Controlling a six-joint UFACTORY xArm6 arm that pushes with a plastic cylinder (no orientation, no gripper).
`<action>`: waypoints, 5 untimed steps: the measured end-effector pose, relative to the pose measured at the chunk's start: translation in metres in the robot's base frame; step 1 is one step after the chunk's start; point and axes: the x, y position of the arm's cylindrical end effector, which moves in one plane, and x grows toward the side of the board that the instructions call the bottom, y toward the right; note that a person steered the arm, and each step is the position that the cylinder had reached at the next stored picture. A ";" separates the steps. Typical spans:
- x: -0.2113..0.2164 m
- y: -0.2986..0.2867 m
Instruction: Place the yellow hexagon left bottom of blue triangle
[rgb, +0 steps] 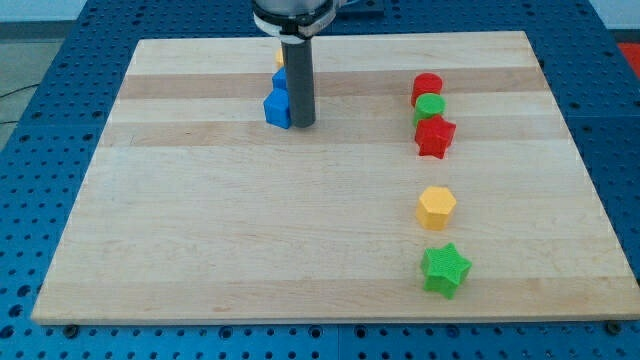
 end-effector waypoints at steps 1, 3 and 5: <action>-0.015 0.000; -0.012 0.062; 0.094 0.082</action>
